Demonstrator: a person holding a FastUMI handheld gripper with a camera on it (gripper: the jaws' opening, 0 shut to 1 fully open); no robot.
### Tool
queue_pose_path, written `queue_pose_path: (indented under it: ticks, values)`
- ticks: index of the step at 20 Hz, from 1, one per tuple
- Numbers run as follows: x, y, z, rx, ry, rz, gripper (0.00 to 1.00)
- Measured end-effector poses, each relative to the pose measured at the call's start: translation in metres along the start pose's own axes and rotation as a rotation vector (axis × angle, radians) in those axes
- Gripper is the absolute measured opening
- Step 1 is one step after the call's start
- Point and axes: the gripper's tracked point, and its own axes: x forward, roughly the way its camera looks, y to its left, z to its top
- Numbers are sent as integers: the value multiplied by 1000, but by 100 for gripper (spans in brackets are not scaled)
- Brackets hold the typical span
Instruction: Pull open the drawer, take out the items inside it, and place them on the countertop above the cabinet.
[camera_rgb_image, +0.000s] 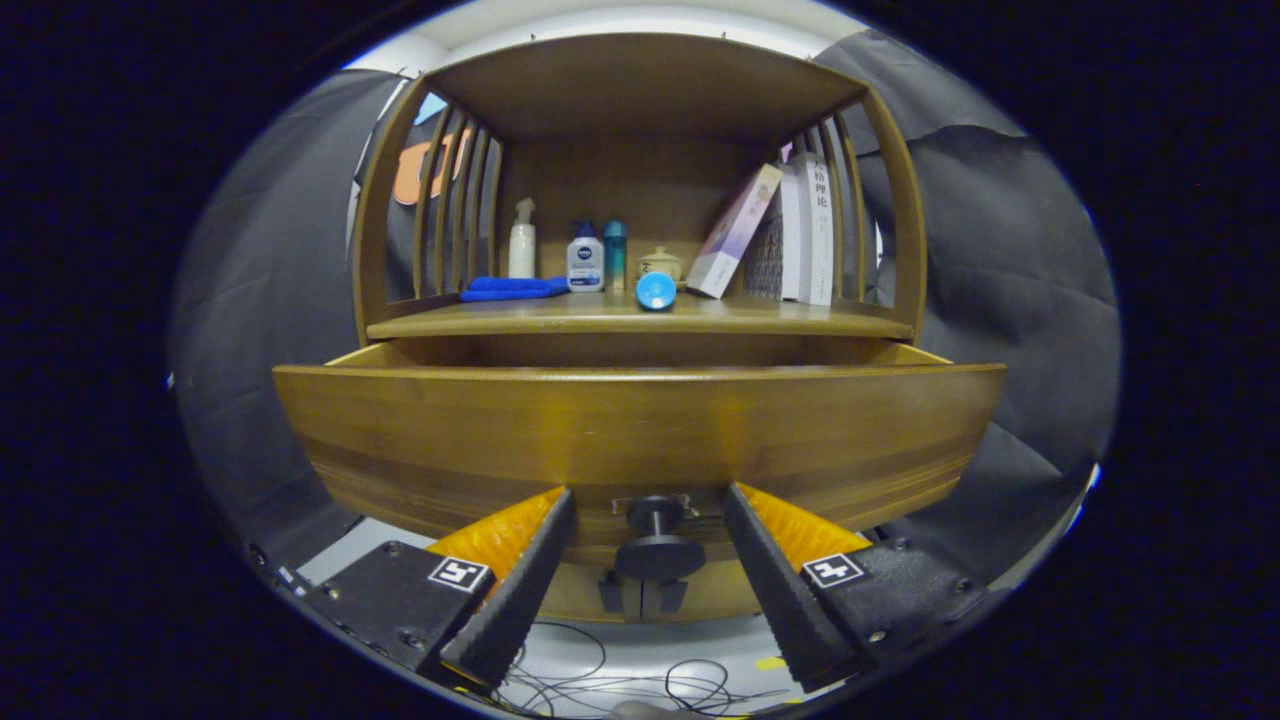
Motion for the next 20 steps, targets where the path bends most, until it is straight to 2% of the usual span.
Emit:
queue_pose_path:
  ticks: [8, 16, 20]
  values:
    - [50, 2, 10, 24, 0, 12, 99]
    - [78, 1, 18, 63, 10, 38, 100]
    - [91, -1, 20, 38, 31, 33, 100]
